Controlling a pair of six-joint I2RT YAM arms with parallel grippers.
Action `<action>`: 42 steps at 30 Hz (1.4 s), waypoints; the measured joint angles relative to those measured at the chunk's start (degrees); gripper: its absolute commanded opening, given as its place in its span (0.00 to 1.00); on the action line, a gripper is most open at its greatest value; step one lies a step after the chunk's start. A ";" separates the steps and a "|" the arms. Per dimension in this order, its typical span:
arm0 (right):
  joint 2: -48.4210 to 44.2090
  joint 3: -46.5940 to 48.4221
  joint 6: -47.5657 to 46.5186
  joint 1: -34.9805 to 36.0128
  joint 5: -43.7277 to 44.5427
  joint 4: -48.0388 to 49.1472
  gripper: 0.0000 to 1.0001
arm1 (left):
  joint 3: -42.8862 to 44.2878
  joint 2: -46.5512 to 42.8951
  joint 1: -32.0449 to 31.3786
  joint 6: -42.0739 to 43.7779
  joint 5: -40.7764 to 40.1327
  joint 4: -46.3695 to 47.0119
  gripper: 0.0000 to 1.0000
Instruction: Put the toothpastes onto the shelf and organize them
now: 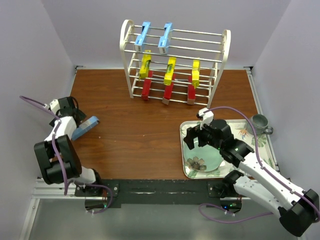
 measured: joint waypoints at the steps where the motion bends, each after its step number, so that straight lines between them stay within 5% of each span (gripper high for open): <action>1: 0.31 0.00 0.00 0.00 0.00 0.17 0.98 | 0.59 1.31 0.83 1.27 0.72 0.59 1.00; 9: 1.46 0.00 0.00 0.00 0.00 0.52 0.98 | 2.47 7.04 3.02 7.72 7.63 1.16 0.94; 19: 1.68 0.00 0.00 0.00 0.00 1.01 0.98 | -1.90 1.99 1.49 7.67 23.06 -3.32 0.88; 32: 2.03 0.00 0.02 0.00 -0.07 1.70 0.98 | -11.56 -9.55 -20.96 -2.21 33.92 -3.93 0.89; 42: 1.33 0.00 1.14 0.00 -0.57 1.70 0.98 | -11.32 -12.31 -37.38 -8.39 20.52 -8.44 0.84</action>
